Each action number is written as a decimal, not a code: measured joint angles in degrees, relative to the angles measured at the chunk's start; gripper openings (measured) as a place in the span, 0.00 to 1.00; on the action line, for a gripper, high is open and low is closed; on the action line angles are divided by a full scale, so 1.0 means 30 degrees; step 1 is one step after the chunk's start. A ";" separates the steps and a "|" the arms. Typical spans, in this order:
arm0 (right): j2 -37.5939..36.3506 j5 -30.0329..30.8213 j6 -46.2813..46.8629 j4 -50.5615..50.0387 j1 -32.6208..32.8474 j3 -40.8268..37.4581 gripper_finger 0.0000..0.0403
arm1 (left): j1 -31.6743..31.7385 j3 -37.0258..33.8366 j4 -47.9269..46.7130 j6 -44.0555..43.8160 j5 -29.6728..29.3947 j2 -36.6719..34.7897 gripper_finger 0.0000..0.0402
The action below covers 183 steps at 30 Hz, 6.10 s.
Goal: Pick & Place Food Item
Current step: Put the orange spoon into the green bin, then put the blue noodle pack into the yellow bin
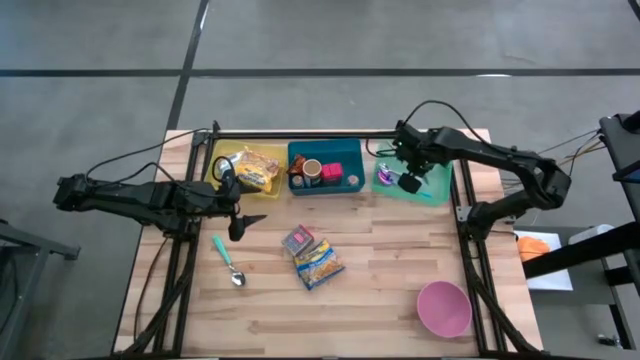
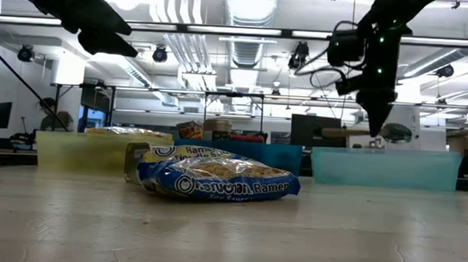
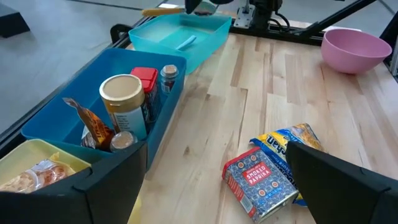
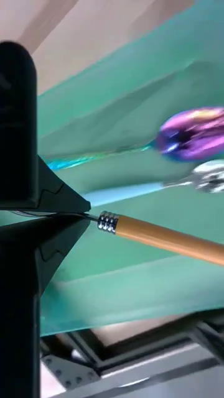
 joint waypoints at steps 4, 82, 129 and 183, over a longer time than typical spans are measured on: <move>0.0969 0.0416 -0.0728 -0.0691 -0.0199 -0.0080 0.02 | 0.0000 0.0000 -0.0030 0.0000 0.0000 0.0000 0.96; 0.5676 -0.3293 -0.0809 0.0608 -0.0235 -0.0139 0.17 | 0.0000 0.0000 -0.0103 -0.0022 0.0000 0.0000 0.96; -0.0750 0.0429 0.5973 -0.0481 0.4951 -0.0015 0.56 | -0.0015 0.0000 0.0468 -0.2784 0.0062 0.0060 0.96; -0.1485 0.1377 0.5800 1.6115 1.2318 -0.6723 0.56 | -0.8385 0.7850 0.0686 0.6625 -0.3353 2.0511 0.96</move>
